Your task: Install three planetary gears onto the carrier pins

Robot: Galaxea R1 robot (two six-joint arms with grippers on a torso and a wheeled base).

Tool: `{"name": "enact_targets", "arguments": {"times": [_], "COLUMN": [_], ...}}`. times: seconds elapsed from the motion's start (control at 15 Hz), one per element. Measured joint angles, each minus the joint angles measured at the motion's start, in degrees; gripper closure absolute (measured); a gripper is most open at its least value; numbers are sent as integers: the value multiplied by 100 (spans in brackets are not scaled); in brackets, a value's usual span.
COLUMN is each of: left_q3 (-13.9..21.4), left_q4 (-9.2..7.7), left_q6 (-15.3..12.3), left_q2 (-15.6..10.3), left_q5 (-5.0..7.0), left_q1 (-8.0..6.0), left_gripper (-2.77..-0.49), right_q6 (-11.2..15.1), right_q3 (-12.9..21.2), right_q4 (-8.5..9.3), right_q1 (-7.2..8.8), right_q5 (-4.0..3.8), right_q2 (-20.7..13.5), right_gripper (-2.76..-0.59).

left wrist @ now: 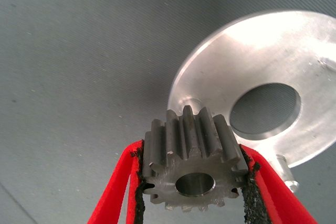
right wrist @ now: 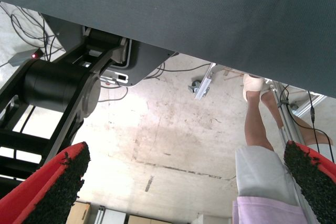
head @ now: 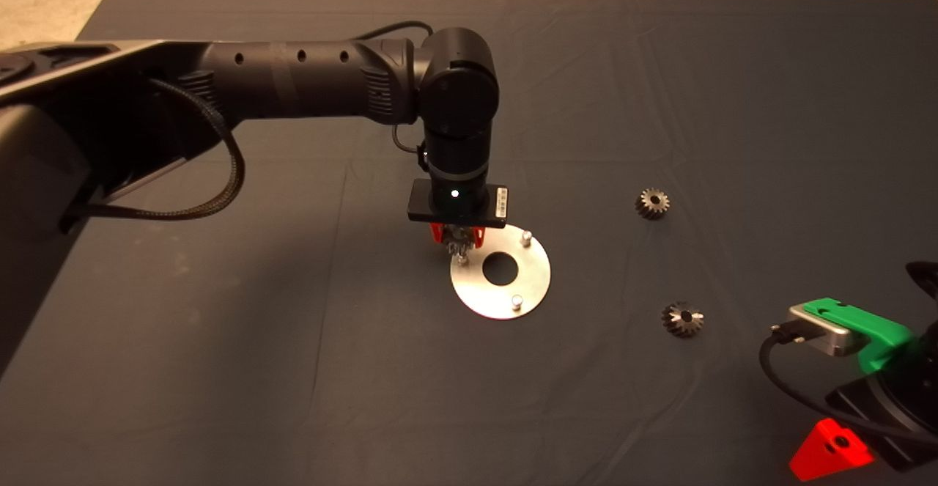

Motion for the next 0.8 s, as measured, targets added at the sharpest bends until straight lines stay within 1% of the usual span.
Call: {"name": "enact_targets", "arguments": {"times": [0.2,0.8], "left_q3": [-2,-13], "left_q4": [-47,-59], "left_q6": [-20,-24], "left_q2": [0,-1], "left_q5": [0,0], "left_q1": [0,4], "left_gripper": [-96,-95], "right_q6": [0,0], "right_q3": [0,0], "right_q4": [0,0], "right_q1": [0,0], "right_q5": [0,0], "right_q2": [0,0], "right_gripper": [-275,-275]}}
